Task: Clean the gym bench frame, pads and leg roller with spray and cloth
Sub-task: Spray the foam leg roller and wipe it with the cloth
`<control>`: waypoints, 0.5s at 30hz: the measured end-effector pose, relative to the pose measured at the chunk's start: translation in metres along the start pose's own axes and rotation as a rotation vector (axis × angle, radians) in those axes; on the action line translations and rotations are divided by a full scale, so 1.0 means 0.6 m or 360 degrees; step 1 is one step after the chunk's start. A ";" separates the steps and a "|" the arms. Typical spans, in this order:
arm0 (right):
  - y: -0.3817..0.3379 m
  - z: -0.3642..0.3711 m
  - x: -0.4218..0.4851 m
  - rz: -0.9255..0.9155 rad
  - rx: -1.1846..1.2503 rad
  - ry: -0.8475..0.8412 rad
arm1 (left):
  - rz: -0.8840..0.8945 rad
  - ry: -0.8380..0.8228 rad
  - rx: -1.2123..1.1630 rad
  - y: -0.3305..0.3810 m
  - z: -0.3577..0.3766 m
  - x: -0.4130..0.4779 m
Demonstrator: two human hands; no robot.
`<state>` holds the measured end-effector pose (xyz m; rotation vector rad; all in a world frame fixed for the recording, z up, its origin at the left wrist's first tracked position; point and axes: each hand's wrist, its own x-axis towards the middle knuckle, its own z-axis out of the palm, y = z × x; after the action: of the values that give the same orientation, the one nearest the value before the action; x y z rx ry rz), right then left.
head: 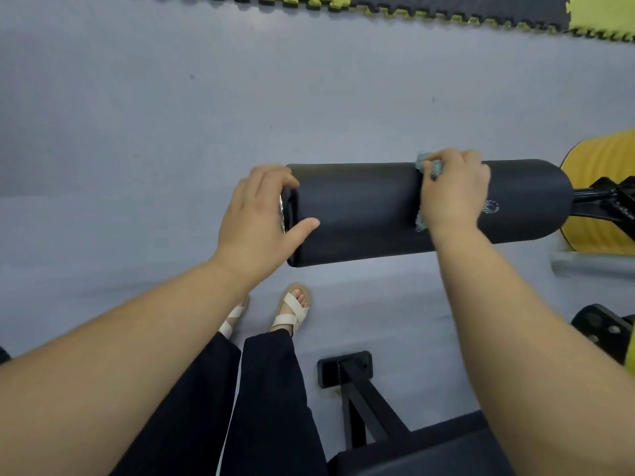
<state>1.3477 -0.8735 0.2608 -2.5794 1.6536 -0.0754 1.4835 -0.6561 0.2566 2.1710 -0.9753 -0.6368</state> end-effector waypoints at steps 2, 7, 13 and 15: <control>-0.062 0.013 -0.030 -0.0138 0.0036 -0.0019 | -0.0269 -0.0263 -0.0142 0.002 0.002 0.021; -0.194 0.033 -0.124 -0.0748 0.0468 -0.0039 | -0.0281 -0.0300 -0.0296 -0.009 0.010 0.022; -0.032 0.015 -0.083 -0.0982 0.0351 0.0006 | -0.0080 -0.0257 0.0126 -0.007 0.022 -0.024; 0.034 0.007 -0.062 -0.0616 0.0263 0.0119 | -0.0047 -0.0218 0.0172 -0.008 0.027 -0.035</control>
<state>1.3140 -0.8481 0.2547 -2.7527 1.0898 -0.3193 1.4625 -0.6431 0.2458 2.2637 -1.0733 -0.7715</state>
